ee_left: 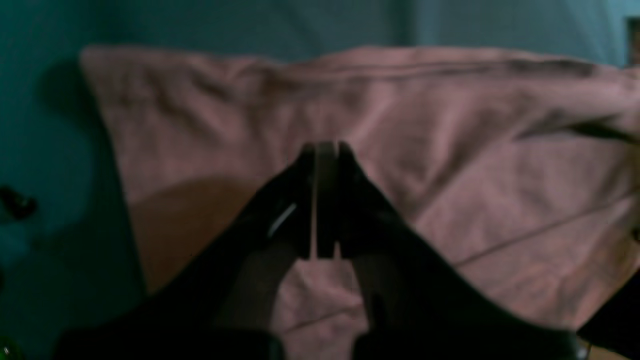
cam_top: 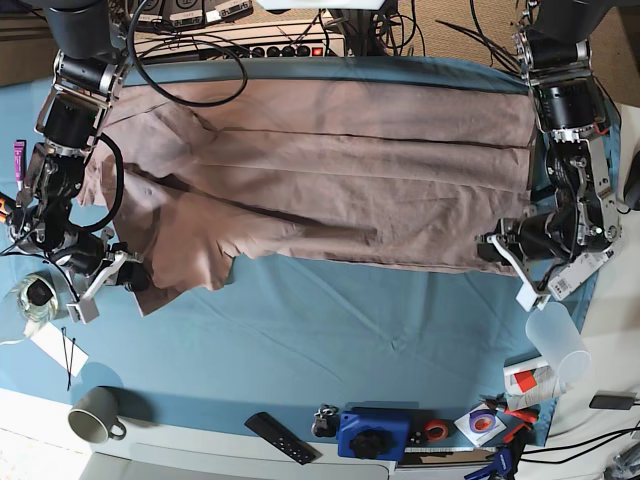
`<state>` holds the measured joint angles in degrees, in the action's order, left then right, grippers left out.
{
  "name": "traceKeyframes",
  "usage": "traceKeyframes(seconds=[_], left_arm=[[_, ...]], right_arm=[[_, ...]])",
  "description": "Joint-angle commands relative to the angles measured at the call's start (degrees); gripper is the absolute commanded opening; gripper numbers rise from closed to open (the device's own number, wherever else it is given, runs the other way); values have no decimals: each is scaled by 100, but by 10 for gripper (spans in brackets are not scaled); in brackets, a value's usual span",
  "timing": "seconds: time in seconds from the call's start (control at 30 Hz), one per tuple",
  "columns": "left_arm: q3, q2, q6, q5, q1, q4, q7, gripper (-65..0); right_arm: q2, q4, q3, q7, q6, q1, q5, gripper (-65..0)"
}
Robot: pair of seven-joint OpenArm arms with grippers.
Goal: Fold the T-shirt properly
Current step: 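Grasp the hem corners with both grippers and lift them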
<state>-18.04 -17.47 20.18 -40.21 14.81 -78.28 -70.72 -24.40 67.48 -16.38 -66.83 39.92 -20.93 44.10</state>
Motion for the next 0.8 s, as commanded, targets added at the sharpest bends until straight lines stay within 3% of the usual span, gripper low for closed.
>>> traceKeyframes(seconds=[0.0, 0.1, 0.27, 0.43, 0.53, 0.67, 0.77], left_arm=[[-15, -66, 20, -111, 122, -170, -44, -650], [-105, -66, 17, -103, 122, -385, -195, -650], [-529, -81, 50, -361, 66, -516, -341, -650], [-688, -76, 302, -343, -81, -514, 35, -650], [-688, -74, 658, -90, -66, -509, 247, -650], [-688, -74, 599, 890, -66, -455, 1143, -374], [-688, -74, 258, 1419, -66, -295, 1521, -334]], right_arm=[[-103, 168, -28, 33, 8, -114, 271, -650], [-114, 396, -66, -131, 8, 22, 686, -650], [-116, 1034, -302, -328, 8, 323, 756, -650], [-114, 1351, -437, -352, 8, 442, 750, -650], [-94, 1351, -435, -330, 8, 442, 750, -650], [-98, 1346, -435, -385, 8, 446, 745, -650], [-98, 1346, -435, -393, 8, 446, 704, -650]])
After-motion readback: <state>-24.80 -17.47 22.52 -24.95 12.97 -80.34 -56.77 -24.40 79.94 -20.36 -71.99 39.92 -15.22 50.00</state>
